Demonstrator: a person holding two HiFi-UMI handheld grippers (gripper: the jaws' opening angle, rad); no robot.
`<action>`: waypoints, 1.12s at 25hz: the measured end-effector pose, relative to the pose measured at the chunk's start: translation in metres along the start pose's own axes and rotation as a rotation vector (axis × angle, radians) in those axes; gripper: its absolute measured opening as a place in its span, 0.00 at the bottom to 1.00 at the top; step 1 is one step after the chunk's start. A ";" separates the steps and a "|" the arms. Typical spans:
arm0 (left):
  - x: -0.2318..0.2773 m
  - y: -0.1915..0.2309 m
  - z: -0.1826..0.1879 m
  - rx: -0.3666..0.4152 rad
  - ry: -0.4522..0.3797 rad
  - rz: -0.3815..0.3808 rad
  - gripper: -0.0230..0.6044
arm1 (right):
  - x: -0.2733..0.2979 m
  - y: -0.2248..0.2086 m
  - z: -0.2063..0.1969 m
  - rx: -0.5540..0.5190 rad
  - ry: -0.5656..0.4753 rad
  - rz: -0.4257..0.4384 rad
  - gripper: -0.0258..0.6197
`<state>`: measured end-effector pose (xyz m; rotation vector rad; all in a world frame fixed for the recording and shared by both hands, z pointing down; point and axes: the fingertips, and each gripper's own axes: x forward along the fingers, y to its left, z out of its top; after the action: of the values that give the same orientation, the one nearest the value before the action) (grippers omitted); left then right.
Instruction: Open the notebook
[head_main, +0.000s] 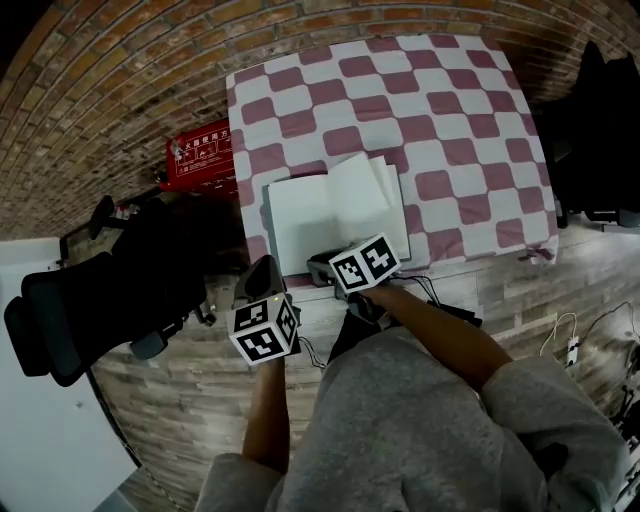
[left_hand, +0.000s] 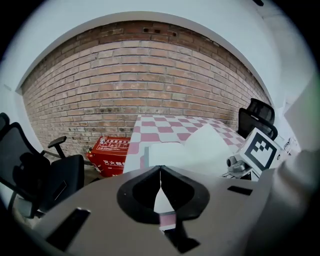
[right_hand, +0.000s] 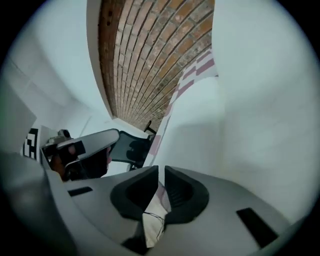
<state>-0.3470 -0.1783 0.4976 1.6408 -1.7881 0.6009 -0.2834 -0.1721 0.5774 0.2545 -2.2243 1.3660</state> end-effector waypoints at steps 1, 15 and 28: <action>0.003 -0.004 0.000 0.004 0.002 -0.010 0.05 | -0.006 -0.007 0.003 0.007 -0.030 -0.038 0.12; 0.024 -0.055 -0.003 0.054 0.031 -0.122 0.05 | -0.102 -0.091 0.010 0.072 -0.174 -0.381 0.10; 0.005 -0.086 0.002 0.075 -0.011 -0.132 0.05 | -0.154 -0.112 -0.009 0.039 -0.181 -0.434 0.10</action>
<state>-0.2623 -0.1931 0.4928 1.8000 -1.6672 0.6069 -0.1031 -0.2332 0.5886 0.8502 -2.1158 1.1827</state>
